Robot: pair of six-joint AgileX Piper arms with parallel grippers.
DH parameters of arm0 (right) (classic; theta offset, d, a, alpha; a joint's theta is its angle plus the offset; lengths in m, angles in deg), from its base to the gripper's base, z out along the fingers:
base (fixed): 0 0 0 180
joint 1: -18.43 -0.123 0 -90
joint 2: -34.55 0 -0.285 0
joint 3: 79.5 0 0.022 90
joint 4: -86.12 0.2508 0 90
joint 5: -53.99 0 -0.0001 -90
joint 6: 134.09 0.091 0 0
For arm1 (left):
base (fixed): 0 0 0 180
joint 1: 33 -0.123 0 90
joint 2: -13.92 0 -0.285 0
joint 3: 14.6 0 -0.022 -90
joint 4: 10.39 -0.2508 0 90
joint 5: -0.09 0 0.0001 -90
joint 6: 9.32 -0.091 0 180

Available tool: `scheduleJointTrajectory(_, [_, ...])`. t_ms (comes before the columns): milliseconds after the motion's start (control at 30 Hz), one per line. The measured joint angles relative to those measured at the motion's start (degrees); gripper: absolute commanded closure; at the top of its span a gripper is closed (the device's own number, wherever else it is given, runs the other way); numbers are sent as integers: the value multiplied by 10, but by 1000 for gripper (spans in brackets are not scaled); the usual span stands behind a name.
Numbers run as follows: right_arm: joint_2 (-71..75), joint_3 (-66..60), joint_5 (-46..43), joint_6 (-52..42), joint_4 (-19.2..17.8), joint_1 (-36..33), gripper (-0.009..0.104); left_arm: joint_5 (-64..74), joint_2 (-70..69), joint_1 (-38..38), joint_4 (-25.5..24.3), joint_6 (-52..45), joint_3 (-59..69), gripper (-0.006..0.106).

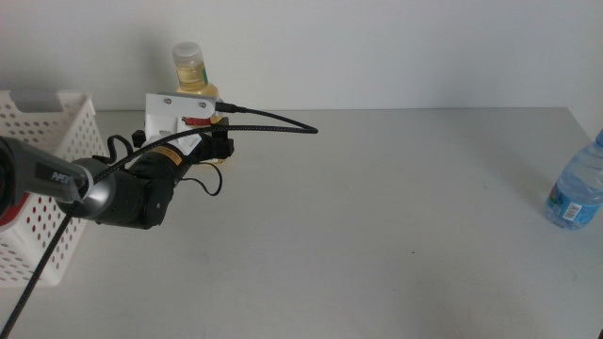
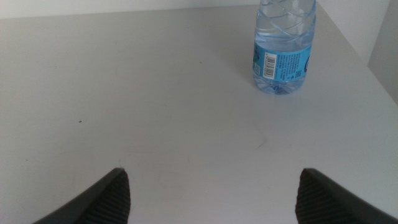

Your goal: Use arms to grab the bottles and put them into the dustbin to the left of the table.

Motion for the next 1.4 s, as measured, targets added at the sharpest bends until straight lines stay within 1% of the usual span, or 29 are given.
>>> scheduleJointTrajectory(400, [0,0,0,0,0,0,26,0,53,0,0,0,-55,7])
scheduleJointTrajectory(600, [0,0,0,0,0,0,26,0,54,-1,10,-31,-76,7])
scheduleJointTrajectory(733, [0,0,0,0,0,0,26,0,54,-1,23,-49,-88,11])
scheduleJointTrajectory(800, [0,0,0,0,0,0,26,0,54,-1,25,-51,-91,18])
scheduleJointTrajectory(900, [0,0,0,0,0,0,26,-3,54,-1,26,-53,-92,33])
scheduleJointTrajectory(1000, [0,0,0,0,0,0,26,-5,54,-1,28,-52,-92,52])
scheduleJointTrajectory(1033, [0,0,0,0,0,0,26,-5,54,-1,28,-52,-92,68])
scheduleJointTrajectory(1067, [0,0,0,0,0,0,26,-4,54,-1,28,-52,-92,100])
scheduleJointTrajectory(1100, [0,0,0,0,0,0,26,-1,53,-1,28,-52,-92,102])
scheduleJointTrajectory(1200, [0,0,0,0,0,0,26,48,33,-1,28,-52,-92,102])
scheduleJointTrajectory(1400, [0,0,0,0,0,0,26,246,-44,-1,28,-90,-87,102])
